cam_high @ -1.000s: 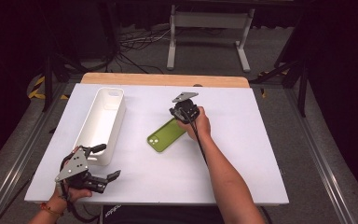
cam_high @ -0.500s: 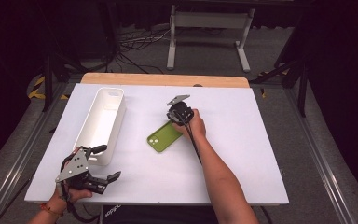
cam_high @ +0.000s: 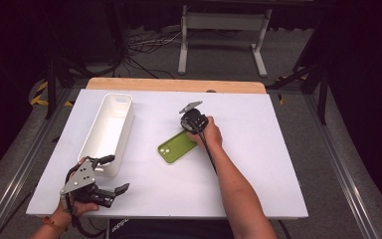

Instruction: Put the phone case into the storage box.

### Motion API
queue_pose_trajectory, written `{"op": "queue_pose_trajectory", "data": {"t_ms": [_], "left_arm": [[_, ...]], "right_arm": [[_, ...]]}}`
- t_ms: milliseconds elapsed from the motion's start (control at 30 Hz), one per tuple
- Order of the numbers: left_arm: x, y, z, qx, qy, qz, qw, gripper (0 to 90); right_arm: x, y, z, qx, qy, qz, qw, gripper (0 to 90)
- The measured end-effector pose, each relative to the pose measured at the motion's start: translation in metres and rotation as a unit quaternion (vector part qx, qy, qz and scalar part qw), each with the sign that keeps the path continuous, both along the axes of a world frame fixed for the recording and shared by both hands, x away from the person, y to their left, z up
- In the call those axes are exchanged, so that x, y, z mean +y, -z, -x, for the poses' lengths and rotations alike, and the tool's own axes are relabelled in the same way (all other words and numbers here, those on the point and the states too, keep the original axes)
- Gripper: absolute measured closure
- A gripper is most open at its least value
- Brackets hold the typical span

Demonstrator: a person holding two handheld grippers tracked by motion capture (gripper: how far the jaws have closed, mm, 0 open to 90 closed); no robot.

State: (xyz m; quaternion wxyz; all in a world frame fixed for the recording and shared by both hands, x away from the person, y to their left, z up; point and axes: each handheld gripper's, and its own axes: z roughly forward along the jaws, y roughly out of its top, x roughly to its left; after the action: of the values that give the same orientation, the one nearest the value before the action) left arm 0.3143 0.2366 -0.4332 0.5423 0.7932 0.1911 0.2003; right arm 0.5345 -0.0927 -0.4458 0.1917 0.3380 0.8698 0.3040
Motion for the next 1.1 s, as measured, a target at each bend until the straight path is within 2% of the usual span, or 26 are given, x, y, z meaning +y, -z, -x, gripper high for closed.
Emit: {"op": "queue_pose_trajectory", "data": {"t_ms": [167, 267, 600, 867, 967, 1100], "left_arm": [[0.0, 0.0, 0.0, -0.001, 0.001, -0.004, 1.0, 3.9], [0.0, 0.0, 0.0, -0.002, 0.0, -0.004, 1.0, 3.9], [-0.004, -0.001, 0.001, -0.004, 0.002, -0.009, 0.9999, 3.9], [-0.006, 0.0, 0.001, 0.0, 0.003, -0.01, 0.9999, 3.9], [-0.006, 0.0, 0.001, -0.002, 0.001, -0.008, 1.0, 4.0], [-0.006, 0.0, 0.001, -0.003, 0.001, -0.01, 0.9999, 4.0]], "right_arm": [[-0.006, -0.001, 0.002, 0.004, -0.005, 0.011, 0.9999, 90.0], [-0.011, -0.002, 0.005, 0.008, -0.005, 0.01, 0.9999, 90.0], [-0.034, -0.009, 0.027, 0.017, -0.007, 0.012, 0.9998, 90.0], [-0.042, -0.011, 0.049, 0.032, -0.039, 0.017, 0.9986, 90.0], [-0.049, -0.011, 0.062, 0.039, -0.065, 0.019, 0.997, 90.0], [-0.052, -0.011, 0.075, 0.043, -0.077, 0.016, 0.9959, 90.0]]}}
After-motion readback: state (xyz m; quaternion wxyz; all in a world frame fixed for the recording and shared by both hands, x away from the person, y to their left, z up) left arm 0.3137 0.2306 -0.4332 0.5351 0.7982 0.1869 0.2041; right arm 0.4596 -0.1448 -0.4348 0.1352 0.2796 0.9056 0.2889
